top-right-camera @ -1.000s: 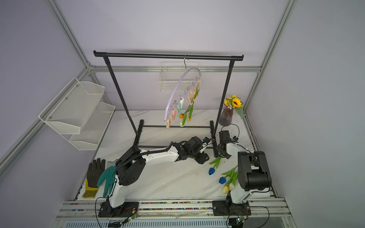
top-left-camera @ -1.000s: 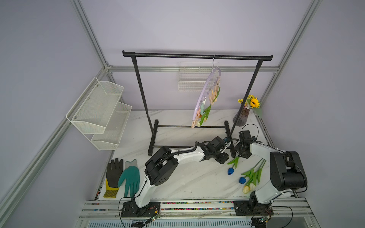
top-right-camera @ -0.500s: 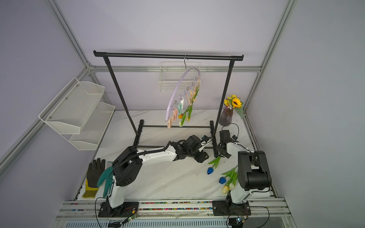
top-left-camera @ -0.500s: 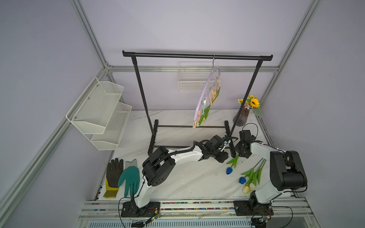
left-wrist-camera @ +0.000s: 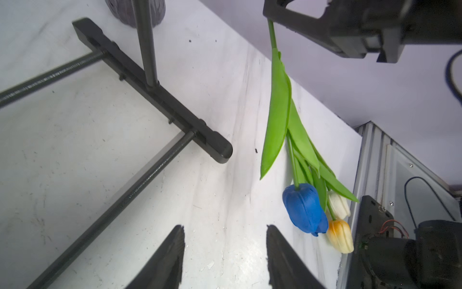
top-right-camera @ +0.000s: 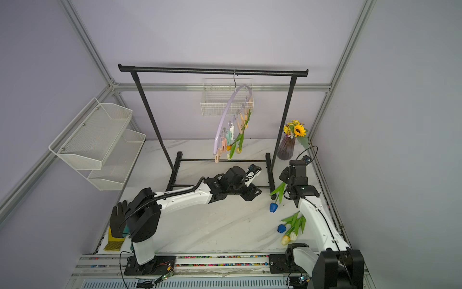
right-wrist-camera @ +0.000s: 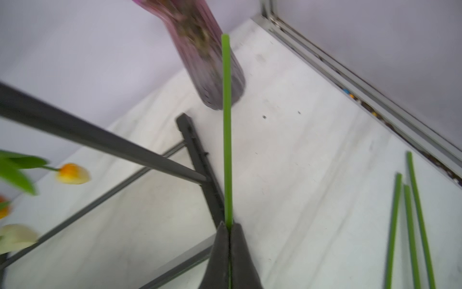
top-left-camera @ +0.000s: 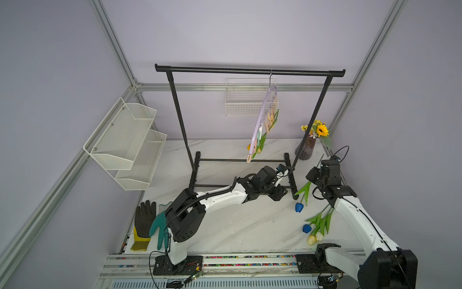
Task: Dry the flowers on a clothes hanger
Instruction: Pick up the flower at the center of the board, then open the clamp at the hanger.
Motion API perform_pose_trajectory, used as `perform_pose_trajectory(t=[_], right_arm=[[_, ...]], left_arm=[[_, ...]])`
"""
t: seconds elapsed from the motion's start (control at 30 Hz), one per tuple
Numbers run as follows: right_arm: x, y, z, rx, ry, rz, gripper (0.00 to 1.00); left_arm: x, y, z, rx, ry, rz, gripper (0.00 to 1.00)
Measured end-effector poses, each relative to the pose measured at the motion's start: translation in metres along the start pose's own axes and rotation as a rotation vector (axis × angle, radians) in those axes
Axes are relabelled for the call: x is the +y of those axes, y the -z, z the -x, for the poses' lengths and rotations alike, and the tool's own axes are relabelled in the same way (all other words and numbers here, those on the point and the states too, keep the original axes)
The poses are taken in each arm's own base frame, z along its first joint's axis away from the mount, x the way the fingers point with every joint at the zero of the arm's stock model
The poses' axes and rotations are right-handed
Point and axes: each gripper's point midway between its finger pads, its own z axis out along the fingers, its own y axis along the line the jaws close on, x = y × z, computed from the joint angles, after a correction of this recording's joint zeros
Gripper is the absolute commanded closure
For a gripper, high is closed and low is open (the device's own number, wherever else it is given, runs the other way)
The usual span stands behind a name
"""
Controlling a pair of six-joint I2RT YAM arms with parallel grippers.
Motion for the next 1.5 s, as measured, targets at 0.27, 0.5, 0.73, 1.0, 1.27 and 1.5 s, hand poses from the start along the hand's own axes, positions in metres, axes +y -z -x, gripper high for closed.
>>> perform_pose_trajectory(t=[0.27, 0.5, 0.73, 1.0, 1.27, 1.5], right_arm=[[0.079, 0.061, 0.042, -0.185, 0.127, 0.451, 1.0], [0.121, 0.078, 0.041, -0.186, 0.208, 0.699, 1.0], [0.148, 0.094, 0.046, -0.222, 0.256, 0.852, 1.0], [0.17, 0.083, 0.053, -0.222, 0.26, 0.878, 1.0], [0.206, 0.072, 0.061, -0.239, 0.281, 0.889, 1.0], [0.247, 0.059, 0.059, -0.215, 0.308, 0.942, 1.0]], left_arm=[[0.027, 0.018, 0.01, -0.004, -0.027, -0.084, 0.38], [0.039, 0.036, -0.039, 0.102, -0.101, -0.177, 0.34], [0.07, 0.059, -0.071, 0.12, -0.091, -0.224, 0.33], [0.124, 0.089, -0.067, 0.053, -0.012, -0.205, 0.36], [0.144, 0.14, -0.007, -0.151, -0.036, -0.133, 0.37], [0.157, 0.184, 0.051, -0.345, -0.047, -0.053, 0.38]])
